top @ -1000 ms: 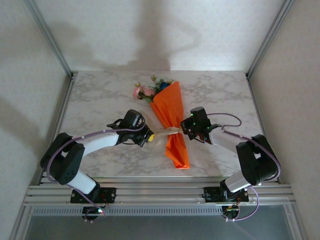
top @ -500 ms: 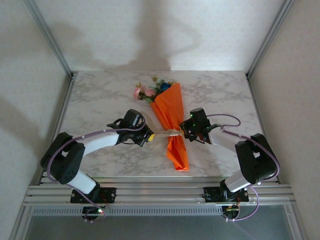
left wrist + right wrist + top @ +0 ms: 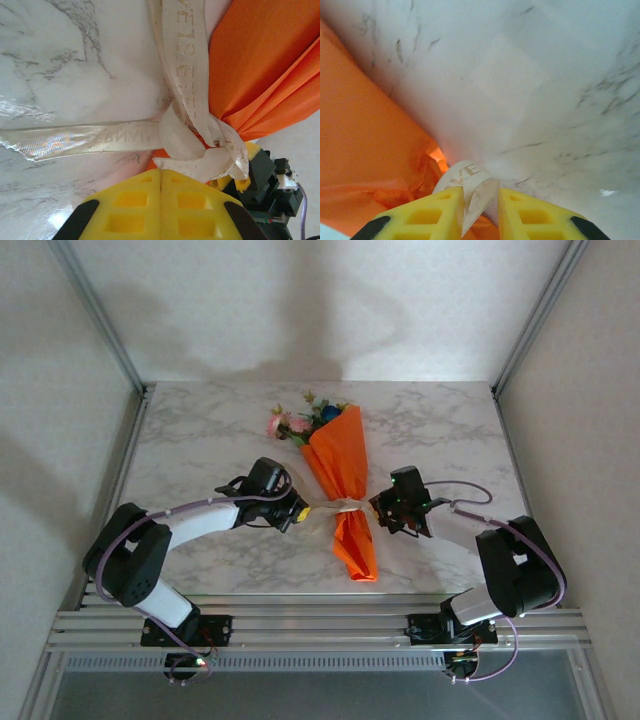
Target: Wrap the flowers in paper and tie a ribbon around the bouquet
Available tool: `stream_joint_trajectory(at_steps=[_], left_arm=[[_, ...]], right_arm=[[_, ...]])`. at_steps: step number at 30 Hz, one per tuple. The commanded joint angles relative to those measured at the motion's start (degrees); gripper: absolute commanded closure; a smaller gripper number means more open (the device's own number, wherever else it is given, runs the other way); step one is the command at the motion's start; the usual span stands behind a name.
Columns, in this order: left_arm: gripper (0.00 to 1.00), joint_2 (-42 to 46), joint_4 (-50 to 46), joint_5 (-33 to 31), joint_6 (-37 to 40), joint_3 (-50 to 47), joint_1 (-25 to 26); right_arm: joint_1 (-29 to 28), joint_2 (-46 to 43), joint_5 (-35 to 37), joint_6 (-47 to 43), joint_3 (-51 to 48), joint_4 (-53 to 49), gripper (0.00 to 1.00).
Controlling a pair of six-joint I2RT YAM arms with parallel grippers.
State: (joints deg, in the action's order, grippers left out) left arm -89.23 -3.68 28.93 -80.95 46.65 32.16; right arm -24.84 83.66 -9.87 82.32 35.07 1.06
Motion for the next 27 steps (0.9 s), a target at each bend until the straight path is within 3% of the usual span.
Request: stream_joint_trajectory(at_steps=[1, 27], left_arm=[[1.0, -1.1, -0.3, 0.8, 0.9, 1.9, 0.2], [1.0, -2.0, 0.0, 0.6, 0.5, 2.8, 1.2]], right_arm=[[1.0, -1.0, 1.2, 0.7, -0.1, 2.1, 0.75], [-0.6, 3.6, -0.2, 4.9, 3.5, 6.0, 0.76]])
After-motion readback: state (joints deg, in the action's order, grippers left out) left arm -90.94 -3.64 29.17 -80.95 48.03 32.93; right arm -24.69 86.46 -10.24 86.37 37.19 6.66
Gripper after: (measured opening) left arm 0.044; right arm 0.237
